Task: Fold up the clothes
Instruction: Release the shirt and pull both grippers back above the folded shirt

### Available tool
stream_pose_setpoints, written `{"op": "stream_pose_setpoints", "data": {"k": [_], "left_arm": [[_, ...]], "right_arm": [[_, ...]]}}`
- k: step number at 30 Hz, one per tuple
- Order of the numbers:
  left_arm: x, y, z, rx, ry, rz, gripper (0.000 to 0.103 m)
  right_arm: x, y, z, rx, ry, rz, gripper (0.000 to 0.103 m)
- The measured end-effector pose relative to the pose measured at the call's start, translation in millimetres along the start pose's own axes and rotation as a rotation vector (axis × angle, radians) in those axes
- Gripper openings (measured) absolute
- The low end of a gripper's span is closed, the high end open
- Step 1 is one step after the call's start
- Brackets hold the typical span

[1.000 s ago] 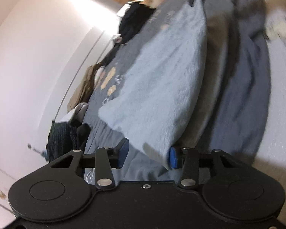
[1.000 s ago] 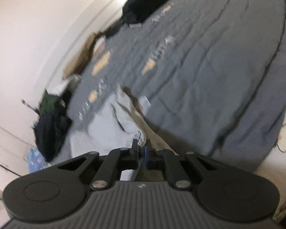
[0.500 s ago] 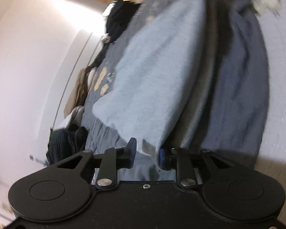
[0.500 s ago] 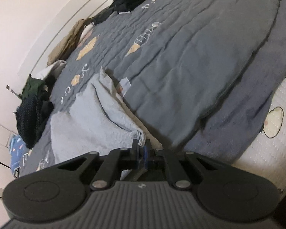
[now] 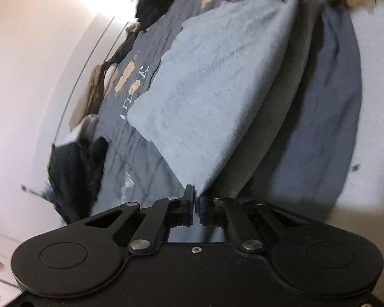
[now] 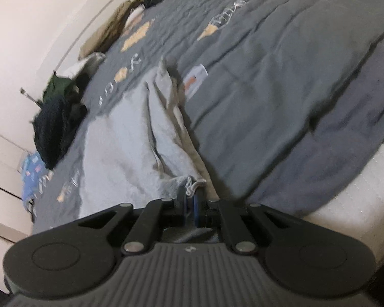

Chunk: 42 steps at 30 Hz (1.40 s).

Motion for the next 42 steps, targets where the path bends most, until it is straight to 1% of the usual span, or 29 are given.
{"op": "stream_pose_setpoints", "data": {"k": [1, 2, 3, 5, 6, 7, 8, 9, 10, 12, 13, 14, 16, 17, 19, 20, 21, 23, 25, 29, 31, 33, 35, 37, 42], "left_arm": [[-0.6, 1.8, 2.1, -0.011, 0.01, -0.001, 0.008], [-1.1, 4.8, 3.6, -0.03, 0.025, -0.007, 0.015], [-1.7, 9.6, 4.3, -0.061, 0.051, -0.011, 0.017], [-4.4, 20.7, 2.6, -0.143, 0.114, 0.001, 0.025], [-6.8, 26.6, -0.1, -0.167, 0.135, 0.009, 0.027], [-9.3, 33.7, -3.5, -0.183, 0.156, 0.02, 0.033], [-11.4, 41.6, -8.0, -0.197, 0.184, 0.036, 0.041], [-13.1, 50.6, -13.7, -0.211, 0.221, 0.058, 0.044], [-14.2, 59.0, -20.3, -0.227, 0.26, 0.083, 0.048], [-14.3, 75.0, -38.4, -0.262, 0.35, 0.153, 0.048], [-11.9, 82.4, -50.1, -0.278, 0.405, 0.199, 0.051], [-7.3, 86.4, -60.7, -0.295, 0.462, 0.24, 0.055], [5.2, 88.2, -83.8, -0.333, 0.577, 0.317, 0.056], [13.1, 85.5, -93.9, -0.348, 0.619, 0.348, 0.056], [29.0, 80.2, -114.4, -0.378, 0.701, 0.409, 0.056], [36.1, 75.7, -123.6, -0.394, 0.744, 0.434, 0.056], [42.2, 69.0, -131.7, -0.413, 0.79, 0.453, 0.056], [51.3, 51.7, -147.5, -0.443, 0.889, 0.487, 0.056], [54.1, 34.4, -159.2, -0.46, 0.966, 0.504, 0.056], [52.6, 9.7, -171.7, -0.498, 1.024, 0.547, 0.056], [49.6, -0.1, -170.9, -0.504, 1.022, 0.525, 0.056], [47.2, -7.3, -172.4, -0.487, 1.019, 0.496, 0.056], [44.9, -13.2, -177.2, -0.484, 1.06, 0.499, 0.058], [43.0, -18.3, -181.4, -0.49, 1.108, 0.511, 0.065], [38.5, -30.5, -177.7, -0.511, 1.135, 0.523, 0.066]], "right_arm": [[-0.1, 2.8, 1.6, -0.008, 0.018, -0.012, 0.006], [-0.2, 5.9, 3.4, -0.016, 0.037, -0.023, 0.008], [1.0, 12.5, 3.5, -0.03, 0.066, -0.007, 0.008], [3.6, 26.5, 3.1, -0.058, 0.128, 0.032, 0.009], [5.6, 32.9, 3.9, -0.065, 0.144, 0.057, 0.01], [10.0, 39.4, 5.1, -0.07, 0.152, 0.078, 0.011], [14.8, 45.9, 6.3, -0.075, 0.158, 0.099, 0.014], [19.5, 52.5, 7.5, -0.08, 0.165, 0.119, 0.018], [25.3, 56.8, 8.0, -0.077, 0.168, 0.134, 0.021], [38.6, 65.4, 7.2, -0.057, 0.171, 0.165, 0.028], [46.2, 66.5, 1.9, -0.039, 0.178, 0.172, 0.032], [53.8, 67.2, -3.9, -0.02, 0.185, 0.178, 0.038], [68.8, 68.6, -15.6, 0.017, 0.199, 0.189, 0.039], [76.4, 69.4, -21.4, 0.035, 0.206, 0.195, 0.04], [88.4, 66.2, -40.3, 0.064, 0.283, 0.202, 0.04], [93.9, 61.8, -49.6, 0.077, 0.329, 0.2, 0.042], [99.2, 57.1, -58.9, 0.089, 0.377, 0.197, 0.046], [108.4, 46.1, -71.6, 0.116, 0.432, 0.185, 0.048], [116.4, 31.2, -81.5, 0.121, 0.46, 0.169, 0.049], [131.9, 1.3, -100.1, 0.122, 0.514, 0.145, 0.049], [138.0, -14.7, -109.4, 0.113, 0.55, 0.147, 0.049], [145.6, -29.3, -116.9, 0.109, 0.562, 0.149, 0.049], [149.5, -40.9, -121.1, 0.113, 0.563, 0.145, 0.049], [150.0, -52.1, -123.8, 0.113, 0.57, 0.134, 0.049], [151.3, -79.9, -130.4, 0.114, 0.585, 0.108, 0.049]]}}
Point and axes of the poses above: each gripper's, at about its wrist camera, not at the fingertips, and y roughly against the way its jaws point, z to its right, x to its top, the point moved 6 cm from there along -y, roughly the way its jaws point, and after that the axes turned 13 degrees about -x, right-handed, at the moved point
